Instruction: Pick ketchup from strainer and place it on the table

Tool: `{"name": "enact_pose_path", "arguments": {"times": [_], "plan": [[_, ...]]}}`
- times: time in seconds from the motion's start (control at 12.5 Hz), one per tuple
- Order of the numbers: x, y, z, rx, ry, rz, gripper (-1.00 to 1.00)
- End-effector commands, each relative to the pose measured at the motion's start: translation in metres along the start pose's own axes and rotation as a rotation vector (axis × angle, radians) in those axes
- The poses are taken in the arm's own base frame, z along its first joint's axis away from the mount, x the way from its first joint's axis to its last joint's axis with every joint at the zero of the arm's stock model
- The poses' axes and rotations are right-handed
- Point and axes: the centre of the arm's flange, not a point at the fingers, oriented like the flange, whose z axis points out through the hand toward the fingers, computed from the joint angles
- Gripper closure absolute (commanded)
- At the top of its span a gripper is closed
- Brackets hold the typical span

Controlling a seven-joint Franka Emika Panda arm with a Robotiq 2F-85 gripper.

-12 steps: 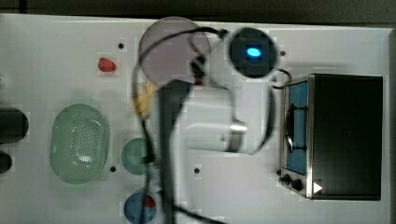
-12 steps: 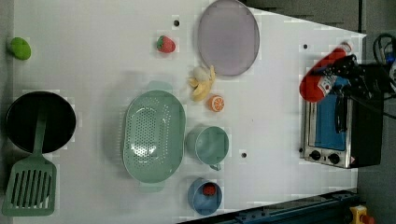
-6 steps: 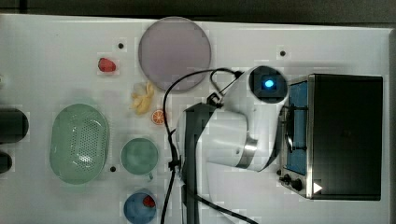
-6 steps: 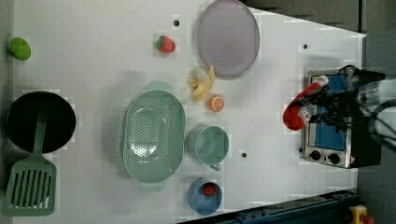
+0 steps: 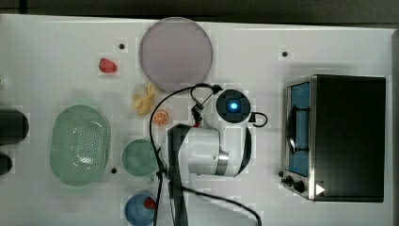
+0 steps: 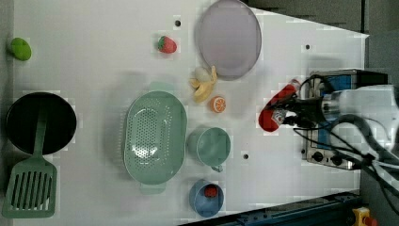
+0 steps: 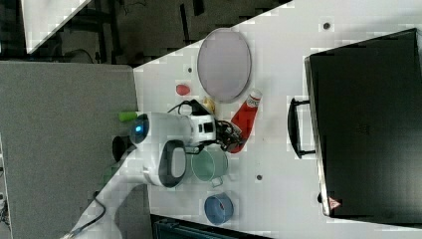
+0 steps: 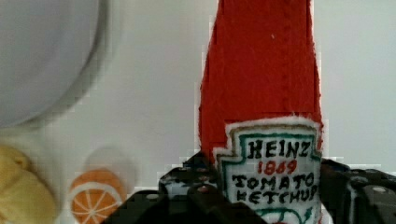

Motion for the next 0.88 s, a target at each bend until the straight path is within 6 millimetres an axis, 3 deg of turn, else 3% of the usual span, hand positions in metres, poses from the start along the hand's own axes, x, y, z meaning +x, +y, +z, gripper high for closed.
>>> {"name": "enact_pose_path", "arguments": {"times": [0.08, 0.24, 0.4, 0.56, 0.88], "plan": [[0.008, 0.001, 0.022, 0.007, -0.005, -0.040, -0.68], [0.008, 0.000, 0.019, 0.004, -0.008, -0.042, -1.00], [0.011, -0.007, -0.007, 0.023, 0.035, -0.048, -1.00], [0.018, -0.015, -0.055, 0.045, 0.096, -0.051, -1.00], [0.024, -0.029, -0.174, 0.067, 0.160, 0.008, -1.00]]}}
